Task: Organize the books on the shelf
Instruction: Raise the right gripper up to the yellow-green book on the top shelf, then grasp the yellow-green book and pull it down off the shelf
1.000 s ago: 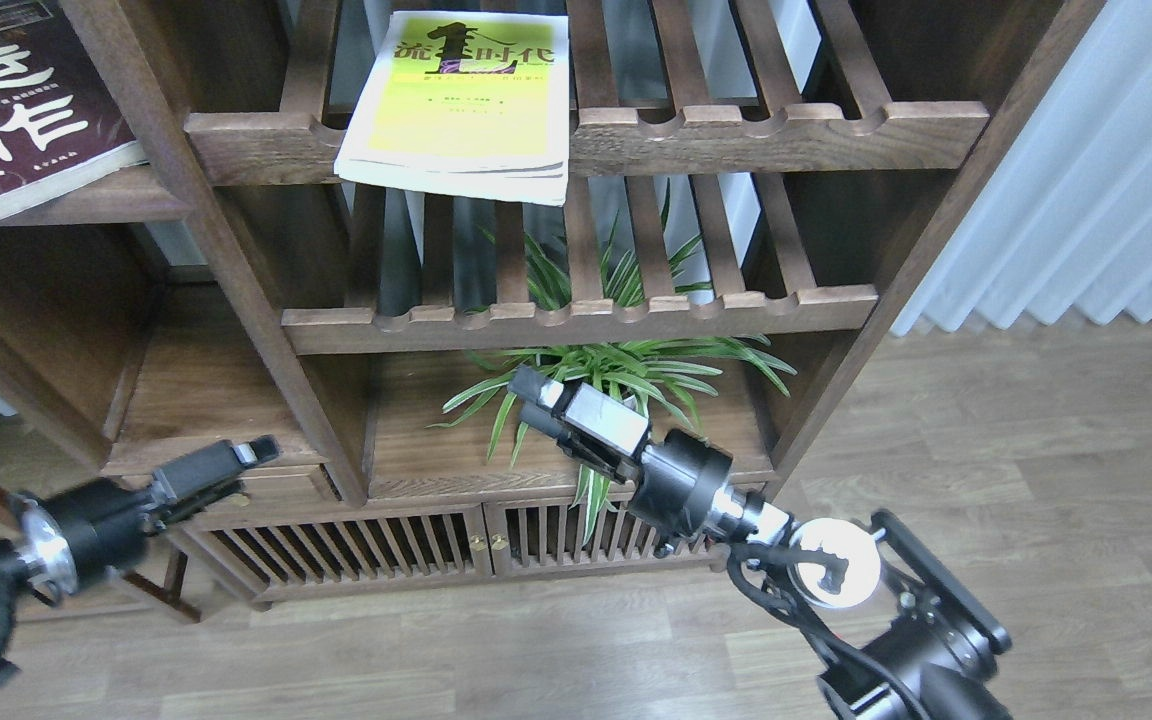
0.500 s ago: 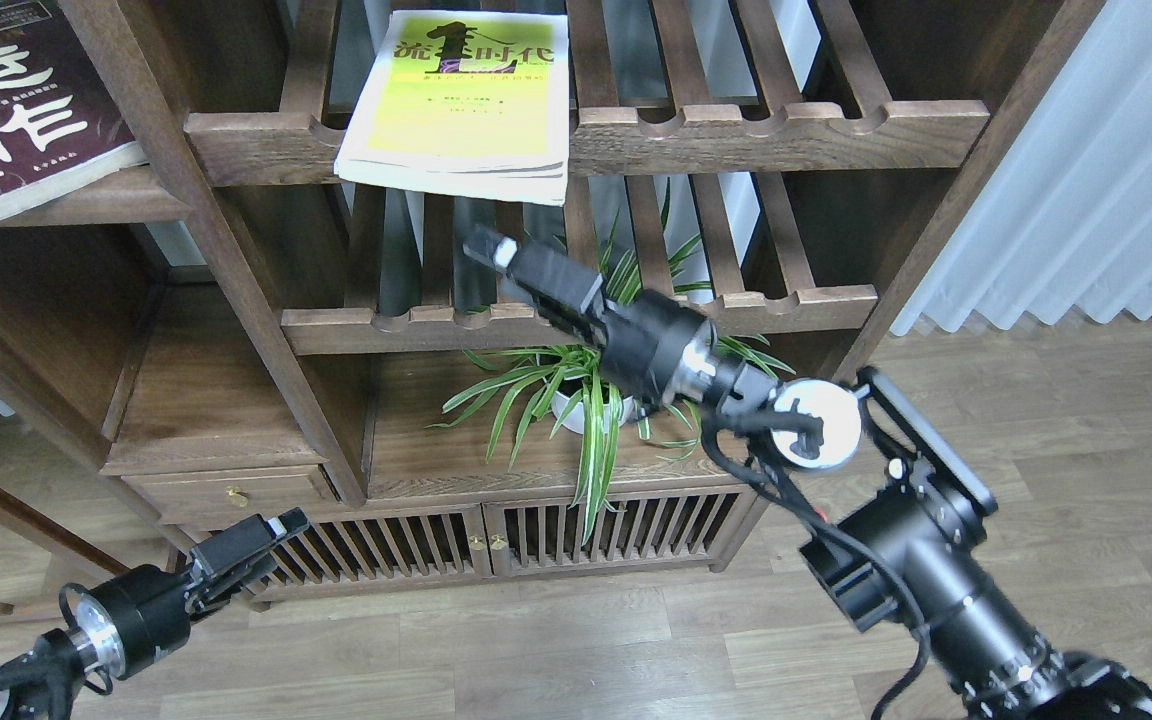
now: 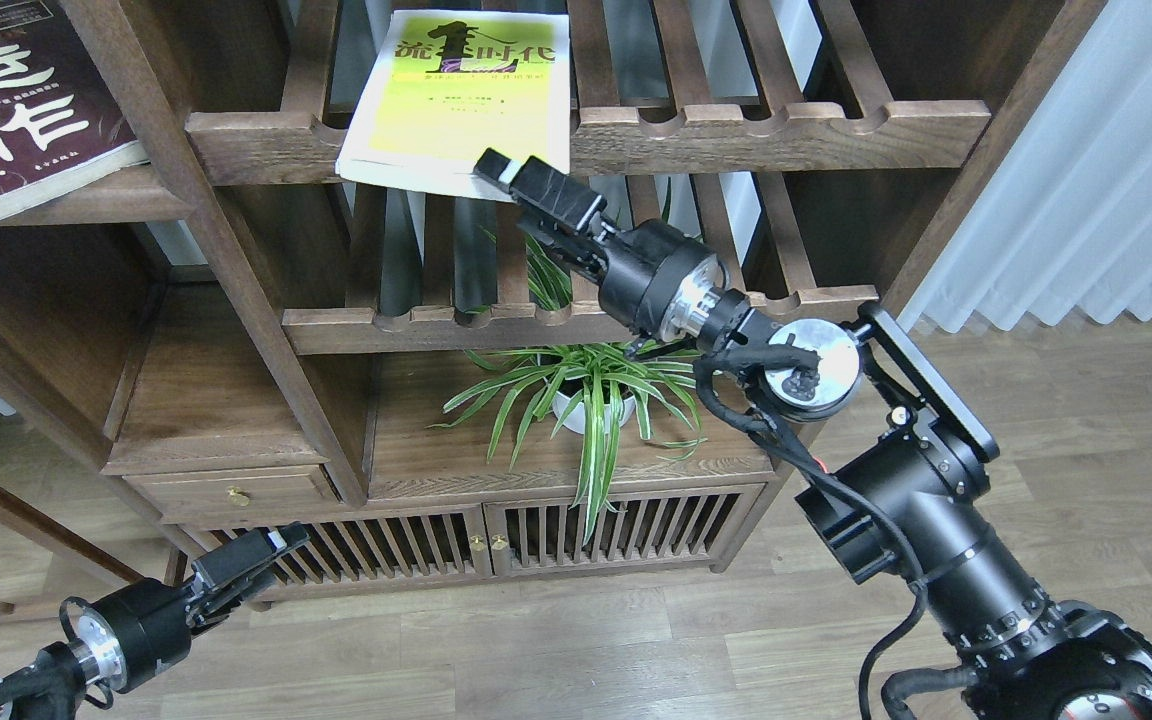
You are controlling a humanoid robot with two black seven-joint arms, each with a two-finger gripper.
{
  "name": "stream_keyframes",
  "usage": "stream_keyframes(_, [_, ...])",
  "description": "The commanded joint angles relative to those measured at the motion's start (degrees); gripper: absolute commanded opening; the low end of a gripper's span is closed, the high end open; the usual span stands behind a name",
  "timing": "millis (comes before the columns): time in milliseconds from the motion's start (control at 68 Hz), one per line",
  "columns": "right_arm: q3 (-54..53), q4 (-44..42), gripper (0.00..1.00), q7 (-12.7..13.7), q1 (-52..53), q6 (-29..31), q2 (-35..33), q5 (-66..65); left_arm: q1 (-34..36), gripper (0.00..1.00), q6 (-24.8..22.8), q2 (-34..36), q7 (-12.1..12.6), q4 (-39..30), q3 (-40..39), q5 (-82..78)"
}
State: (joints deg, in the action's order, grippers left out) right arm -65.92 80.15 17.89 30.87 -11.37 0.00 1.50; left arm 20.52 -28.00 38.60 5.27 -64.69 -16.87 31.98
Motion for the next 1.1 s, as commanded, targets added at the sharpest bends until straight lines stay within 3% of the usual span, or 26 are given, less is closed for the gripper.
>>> stream_keyframes(0, [-0.3, 0.0, 0.96, -0.9, 0.3, -0.3, 0.0, 0.0, -0.6, 0.99, 0.0, -0.6, 0.0, 0.9, 0.0, -0.3])
stream_keyframes(235, [-0.5, 0.0, 0.96, -4.0, 1.6, -3.5, 0.0, -0.1, -1.0, 0.99, 0.0, -0.9, 0.0, 2.2, 0.0, -0.3])
stream_keyframes(515, [0.1, -0.6, 0.94, -3.6, 4.2, -5.6, 0.0, -2.6, -1.1, 1.00, 0.0, -0.9, 1.7, 3.3, -0.1, -0.4])
stream_keyframes(750, [0.0, -0.7, 0.54, -3.5, 4.2, -2.3, 0.0, -2.5, -1.1, 1.00, 0.0, -0.9, 2.1, 3.3, -0.1, -0.4])
stream_keyframes(823, [-0.2, -0.7, 0.36, -3.5, 4.1, 0.7, 0.0, -2.5, -1.1, 1.00, 0.0, -0.9, 2.1, 3.4, -0.1, -0.4])
stream_keyframes(838, [-0.3, -1.0, 0.22, -3.2, 4.1, 3.3, 0.0, -2.5, -1.1, 1.00, 0.0, -0.9, 2.1, 3.4, -0.1, -0.4])
stream_keyframes(926, [-0.3, -1.1, 0.12, -2.4, 3.8, 5.2, 0.0, -2.3, -1.1, 0.99, 0.0, -0.9, 2.1, 3.4, -0.2, -0.4])
stream_keyframes(985, [-0.4, -1.0, 0.05, 0.0, 3.5, 6.2, 0.0, -2.1, -1.1, 1.00, 0.0, -0.8, 2.1, 3.4, -0.4, -0.4])
stream_keyframes(1088, [-0.6, -0.9, 0.03, 2.8, 3.3, 7.8, 0.0, -2.1, -1.1, 1.00, 0.0, -0.8, 2.1, 3.4, -0.4, -0.4])
